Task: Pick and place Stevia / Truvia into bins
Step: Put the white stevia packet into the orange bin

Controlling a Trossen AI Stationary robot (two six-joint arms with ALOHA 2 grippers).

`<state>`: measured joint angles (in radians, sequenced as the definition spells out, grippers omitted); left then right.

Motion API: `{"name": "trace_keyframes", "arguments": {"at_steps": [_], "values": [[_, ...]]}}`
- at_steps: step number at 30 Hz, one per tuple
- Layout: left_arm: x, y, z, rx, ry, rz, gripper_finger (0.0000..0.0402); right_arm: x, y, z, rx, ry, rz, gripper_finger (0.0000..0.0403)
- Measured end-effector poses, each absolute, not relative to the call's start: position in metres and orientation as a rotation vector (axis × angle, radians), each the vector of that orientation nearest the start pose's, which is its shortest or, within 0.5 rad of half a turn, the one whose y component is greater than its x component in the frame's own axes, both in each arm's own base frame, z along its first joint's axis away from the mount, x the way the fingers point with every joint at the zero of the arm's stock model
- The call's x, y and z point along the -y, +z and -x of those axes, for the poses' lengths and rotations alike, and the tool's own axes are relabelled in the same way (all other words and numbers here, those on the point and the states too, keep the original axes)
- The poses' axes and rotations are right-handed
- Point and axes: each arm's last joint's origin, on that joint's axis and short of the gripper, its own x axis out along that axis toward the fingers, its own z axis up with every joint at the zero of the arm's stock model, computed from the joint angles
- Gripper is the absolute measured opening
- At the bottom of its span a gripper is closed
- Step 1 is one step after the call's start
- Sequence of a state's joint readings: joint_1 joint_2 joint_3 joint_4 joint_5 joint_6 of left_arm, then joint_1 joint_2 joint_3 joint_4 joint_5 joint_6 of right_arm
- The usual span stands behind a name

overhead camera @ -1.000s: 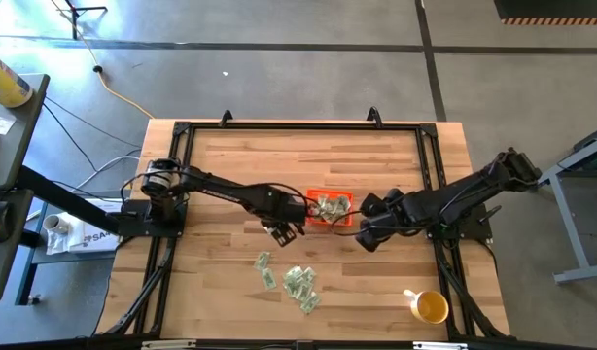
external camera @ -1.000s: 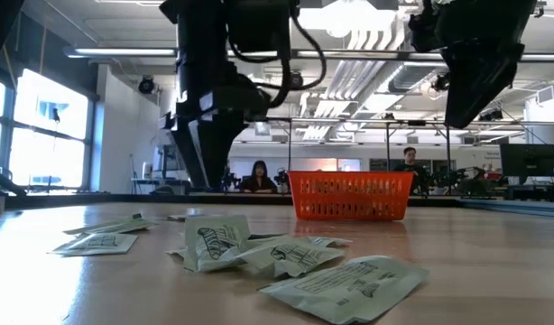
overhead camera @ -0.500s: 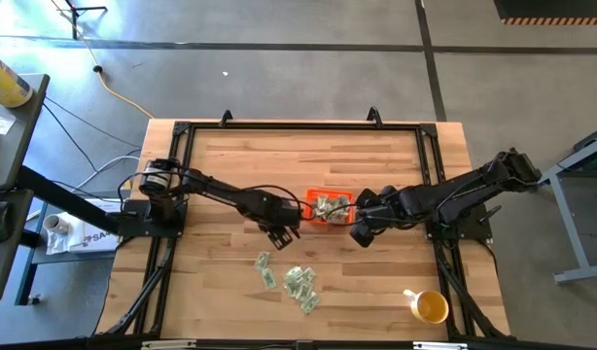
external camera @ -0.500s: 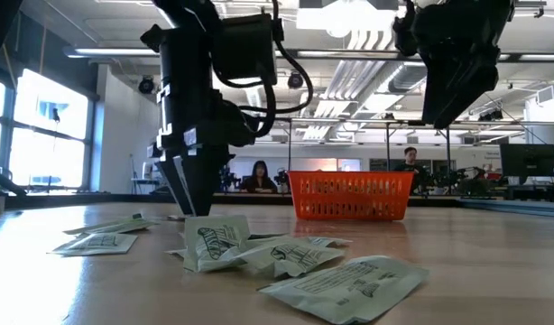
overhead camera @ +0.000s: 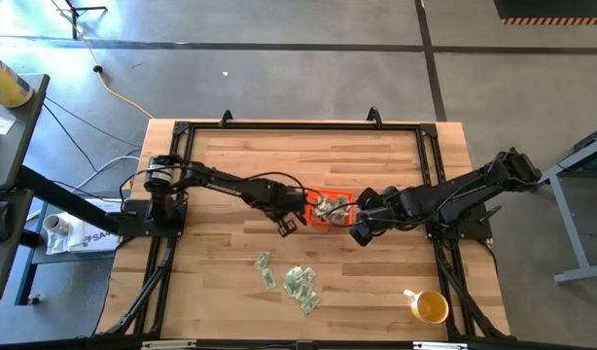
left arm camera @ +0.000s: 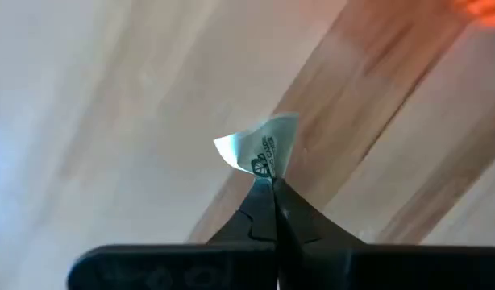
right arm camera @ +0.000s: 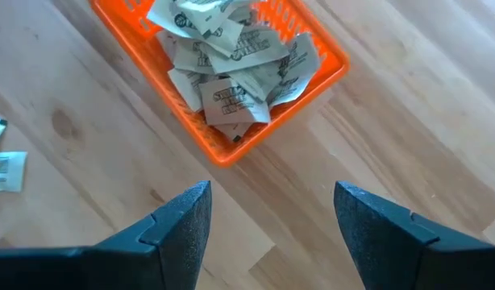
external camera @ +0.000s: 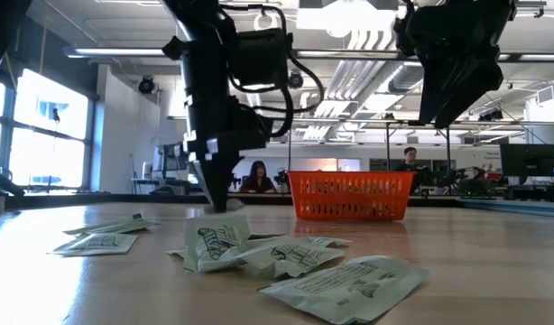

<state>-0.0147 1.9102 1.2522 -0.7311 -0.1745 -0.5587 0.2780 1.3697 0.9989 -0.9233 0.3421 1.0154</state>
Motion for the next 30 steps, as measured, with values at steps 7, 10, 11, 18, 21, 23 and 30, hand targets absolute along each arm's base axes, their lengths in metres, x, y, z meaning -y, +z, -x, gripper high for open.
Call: {"name": "trace_keyframes", "arguments": {"at_steps": [7,10,11,18,21,23,30], "values": [[0.016,0.214,-0.385,-1.170,0.448,0.260,0.0043,-0.075,0.237,-0.226,-1.033,-0.702,-0.467,0.0252],[0.019,0.241,-0.398,-1.058,0.420,0.216,0.0038,-0.082,0.237,-0.221,-1.029,-0.722,-0.472,0.0252],[0.019,0.247,-0.402,-1.020,0.403,0.206,0.0032,-0.084,0.237,-0.219,-1.032,-0.721,-0.473,0.0252],[-0.005,0.235,-0.435,-0.943,0.301,0.206,0.0047,-0.096,0.237,-0.214,-1.044,-0.684,-0.473,0.0252],[-0.012,0.224,-0.443,-0.976,0.302,0.221,0.0111,-0.098,0.237,-0.212,-1.053,-0.676,-0.461,0.0252],[-0.013,0.219,-0.442,-1.020,0.310,0.224,0.0155,-0.098,0.236,-0.211,-1.059,-0.677,-0.455,0.0252],[-0.003,0.229,-0.418,-1.234,0.319,0.285,0.0252,-0.097,0.236,-0.211,-1.071,-0.663,-0.404,0.0252]]}}
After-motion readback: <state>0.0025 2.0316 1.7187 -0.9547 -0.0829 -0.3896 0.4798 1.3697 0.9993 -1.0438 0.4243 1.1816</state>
